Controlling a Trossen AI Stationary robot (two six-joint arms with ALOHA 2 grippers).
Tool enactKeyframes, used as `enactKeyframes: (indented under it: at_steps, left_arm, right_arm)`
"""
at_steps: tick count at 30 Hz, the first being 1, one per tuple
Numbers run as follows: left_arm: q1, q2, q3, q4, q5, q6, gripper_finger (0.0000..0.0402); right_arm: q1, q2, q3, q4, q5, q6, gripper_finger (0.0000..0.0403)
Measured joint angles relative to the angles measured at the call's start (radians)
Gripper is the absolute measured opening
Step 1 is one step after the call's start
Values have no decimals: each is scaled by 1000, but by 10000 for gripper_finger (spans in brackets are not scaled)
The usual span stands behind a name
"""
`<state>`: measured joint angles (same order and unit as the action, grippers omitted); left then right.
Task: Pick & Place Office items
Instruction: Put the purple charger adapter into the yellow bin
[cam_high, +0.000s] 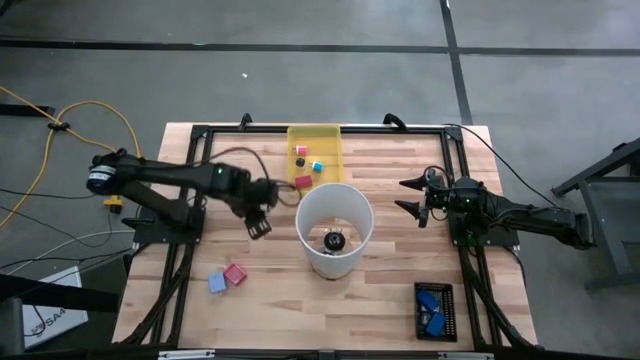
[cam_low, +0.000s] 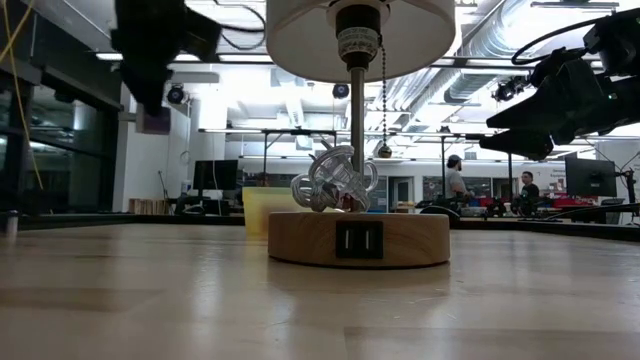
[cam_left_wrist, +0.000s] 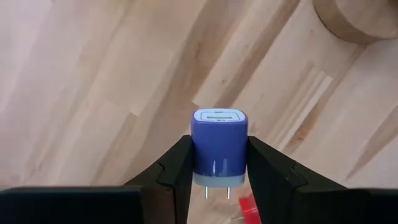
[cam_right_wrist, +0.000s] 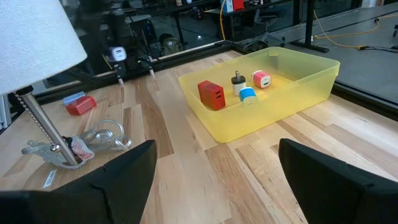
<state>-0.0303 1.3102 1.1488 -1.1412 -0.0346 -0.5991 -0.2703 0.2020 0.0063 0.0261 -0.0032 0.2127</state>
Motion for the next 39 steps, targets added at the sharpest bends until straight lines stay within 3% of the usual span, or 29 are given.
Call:
enactKeyframes:
  at_steps: [12, 20, 26, 39]
  left_arm:
    - [426, 0, 0, 1, 171, 388, 120]
    - [660, 0, 0, 1, 244, 568, 120]
    - [718, 0, 0, 0, 249, 607, 120]
    - [719, 0, 0, 65, 244, 631, 121]
  right_arm:
    - [0, 0, 0, 0, 0, 0, 325]
    - [0, 0, 0, 0, 0, 0, 325]
    - [0, 0, 0, 0, 0, 0, 325]
    - [0, 0, 0, 0, 0, 0, 325]
